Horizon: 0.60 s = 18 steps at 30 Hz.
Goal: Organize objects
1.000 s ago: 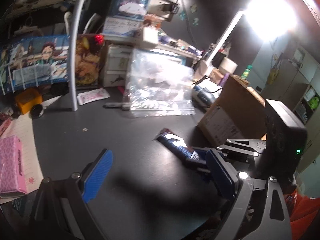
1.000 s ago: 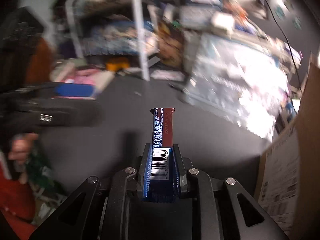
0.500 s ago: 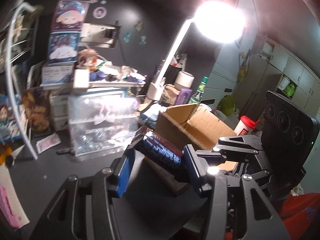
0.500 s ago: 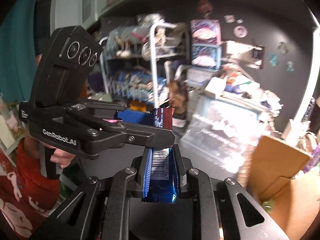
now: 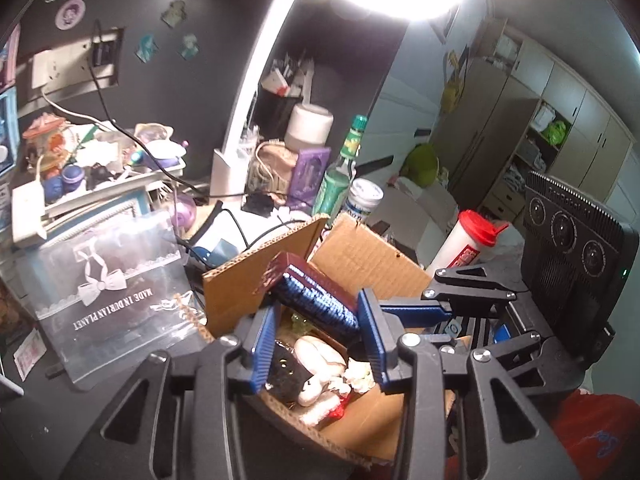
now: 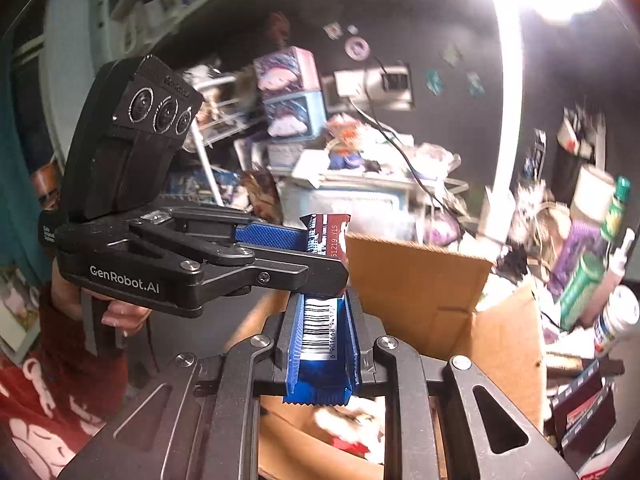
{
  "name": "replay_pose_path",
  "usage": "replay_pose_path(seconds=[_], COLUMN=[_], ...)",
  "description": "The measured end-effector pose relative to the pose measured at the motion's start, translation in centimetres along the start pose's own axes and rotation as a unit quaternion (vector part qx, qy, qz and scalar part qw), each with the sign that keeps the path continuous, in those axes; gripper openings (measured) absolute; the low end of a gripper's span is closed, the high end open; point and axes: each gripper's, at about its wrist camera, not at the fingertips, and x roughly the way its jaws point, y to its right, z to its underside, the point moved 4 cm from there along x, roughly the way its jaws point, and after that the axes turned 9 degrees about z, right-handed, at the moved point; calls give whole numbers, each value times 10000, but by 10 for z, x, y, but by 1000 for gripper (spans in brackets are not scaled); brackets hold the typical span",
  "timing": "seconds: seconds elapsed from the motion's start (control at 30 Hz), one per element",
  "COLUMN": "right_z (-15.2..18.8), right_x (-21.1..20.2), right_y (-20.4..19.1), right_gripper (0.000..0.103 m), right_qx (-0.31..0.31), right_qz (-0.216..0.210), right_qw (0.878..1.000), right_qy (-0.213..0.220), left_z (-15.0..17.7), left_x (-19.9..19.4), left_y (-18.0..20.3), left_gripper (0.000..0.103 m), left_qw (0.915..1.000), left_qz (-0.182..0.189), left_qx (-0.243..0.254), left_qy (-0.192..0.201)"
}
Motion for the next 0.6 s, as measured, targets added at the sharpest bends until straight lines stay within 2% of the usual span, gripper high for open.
replay_pose_path(seconds=[0.13,0.2,0.23,0.27,0.4,0.53,0.6], right_z=[4,6,7,8,9,9,10], right_x=[7,7,7,7,6,1,-1], right_y=[10,14,15,16,24,28,27], right_gripper=[17,21,31,35,36,49,50], right_qx=[-6,-63,-121,-166,-132,-167,-182], right_qz=[54,170,225,288,391,558,579], right_qw=[9998,9994,9991,9988,9982,9975,9974], right_qy=[-212,-283,-348,-371,-439,-395,-393], left_z=[-2,-2,-2,-2,-4,-3,-2], left_x=[16,23,24,24,20,12,6], left_y=[3,5,5,7,12,13,13], left_gripper=[38,53,74,84,86,92,97], left_qw=[9996,9987,9983,9982,9983,9980,9977], left_qz=[-133,-365,-448,-485,-453,-541,-606], left_qx=[58,146,191,231,310,319,305], left_qy=[-241,-316,-317,-277,-173,-52,33])
